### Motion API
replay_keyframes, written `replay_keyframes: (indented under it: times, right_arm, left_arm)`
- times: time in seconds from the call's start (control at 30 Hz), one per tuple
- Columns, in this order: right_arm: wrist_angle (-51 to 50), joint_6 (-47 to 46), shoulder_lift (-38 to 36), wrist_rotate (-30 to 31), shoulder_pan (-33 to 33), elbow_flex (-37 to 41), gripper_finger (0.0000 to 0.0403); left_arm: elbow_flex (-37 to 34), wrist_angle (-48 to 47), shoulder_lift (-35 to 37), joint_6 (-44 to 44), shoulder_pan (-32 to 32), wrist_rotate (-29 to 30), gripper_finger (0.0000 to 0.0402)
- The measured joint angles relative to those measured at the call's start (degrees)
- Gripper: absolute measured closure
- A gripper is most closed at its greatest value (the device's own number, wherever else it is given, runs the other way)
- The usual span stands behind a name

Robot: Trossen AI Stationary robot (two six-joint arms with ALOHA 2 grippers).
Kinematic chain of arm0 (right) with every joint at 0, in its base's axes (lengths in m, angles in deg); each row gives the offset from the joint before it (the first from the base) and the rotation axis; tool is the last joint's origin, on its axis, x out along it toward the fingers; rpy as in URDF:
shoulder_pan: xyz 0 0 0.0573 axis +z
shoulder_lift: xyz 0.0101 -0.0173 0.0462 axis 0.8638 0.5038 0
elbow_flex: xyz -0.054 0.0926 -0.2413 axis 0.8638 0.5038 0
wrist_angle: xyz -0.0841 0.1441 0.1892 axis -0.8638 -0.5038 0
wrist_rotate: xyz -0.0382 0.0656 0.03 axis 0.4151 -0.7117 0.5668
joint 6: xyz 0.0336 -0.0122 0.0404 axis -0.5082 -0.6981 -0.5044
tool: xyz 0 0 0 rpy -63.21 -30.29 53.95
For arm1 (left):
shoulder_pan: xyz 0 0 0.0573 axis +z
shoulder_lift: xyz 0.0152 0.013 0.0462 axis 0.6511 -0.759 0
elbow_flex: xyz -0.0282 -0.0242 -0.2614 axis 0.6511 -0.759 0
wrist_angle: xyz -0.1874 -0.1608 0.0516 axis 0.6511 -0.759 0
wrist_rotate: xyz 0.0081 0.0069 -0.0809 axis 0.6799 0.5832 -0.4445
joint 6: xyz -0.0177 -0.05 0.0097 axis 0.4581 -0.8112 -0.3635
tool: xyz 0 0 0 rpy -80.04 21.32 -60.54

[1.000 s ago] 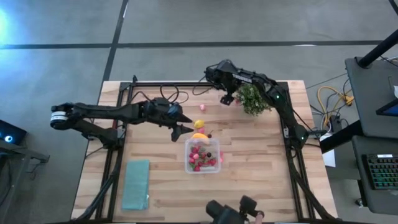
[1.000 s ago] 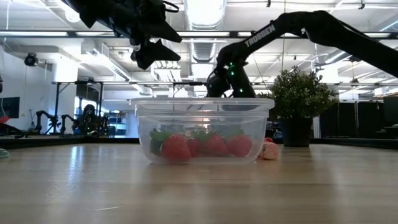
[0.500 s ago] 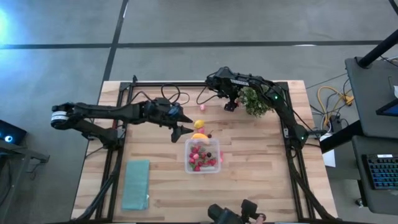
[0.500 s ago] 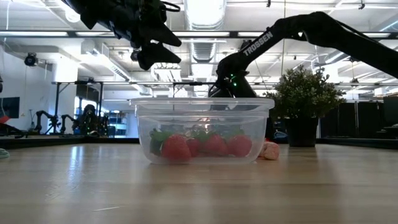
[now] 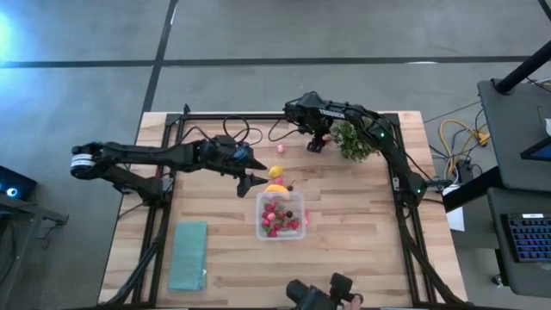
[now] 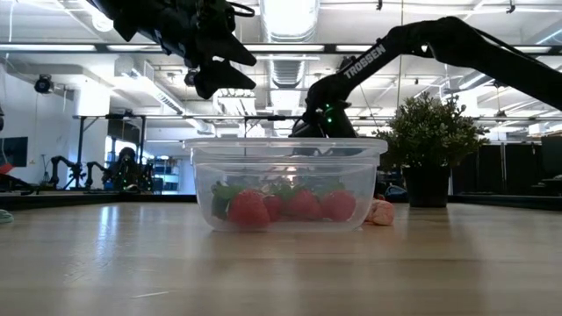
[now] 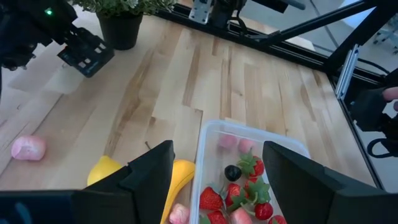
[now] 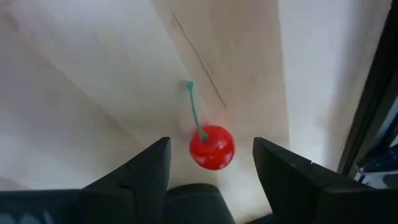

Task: Pick and placing Produce into tupperware
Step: Put the red cherry into the transparent bin

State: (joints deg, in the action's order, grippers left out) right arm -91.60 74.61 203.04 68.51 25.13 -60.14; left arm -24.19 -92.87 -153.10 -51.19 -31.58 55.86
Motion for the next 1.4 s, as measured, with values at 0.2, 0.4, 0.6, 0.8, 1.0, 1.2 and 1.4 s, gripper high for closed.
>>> replay_keyframes:
  times: [0.2, 0.4, 0.6, 0.8, 1.0, 1.2, 1.4]
  right_arm:
    - [2.0, 1.1, -0.2, -0.1, -0.7, 2.3, 0.0183]
    - [1.9, 2.9, -0.2, -0.2, -1.4, 2.3, 0.0184]
    - [2.1, 3.4, -0.1, -0.2, -2.9, 1.7, 0.0198]
    - [2.2, 2.4, -0.1, -2.5, -4.0, 1.9, 0.0253]
    - [2.0, 2.5, -0.1, -3.2, -3.9, 1.7, 0.0295]
    - [2.2, 2.3, 0.0, -3.2, -4.0, 1.4, 0.0296]
    - [1.4, 0.9, 0.0, -3.2, -3.7, 0.2, 0.0294]
  left_arm:
    - [0.0, 0.0, 0.0, -0.3, 0.0, 0.0, 0.0168]
    - [0.0, 0.0, 0.0, -0.4, 0.0, 0.0, 0.0168]
    - [0.0, 0.0, 0.0, -0.4, 0.0, 0.0, 0.0168]
    - [0.0, 0.0, 0.0, -0.4, 0.2, 0.0, 0.0168]
    - [0.0, 0.0, 0.0, -0.4, 0.7, 0.0, 0.0168]
    - [0.0, 0.0, 0.0, -0.4, 0.7, 0.0, 0.0169]
    - [0.0, 0.0, 0.0, -0.4, 0.7, 0.0, 0.0169]
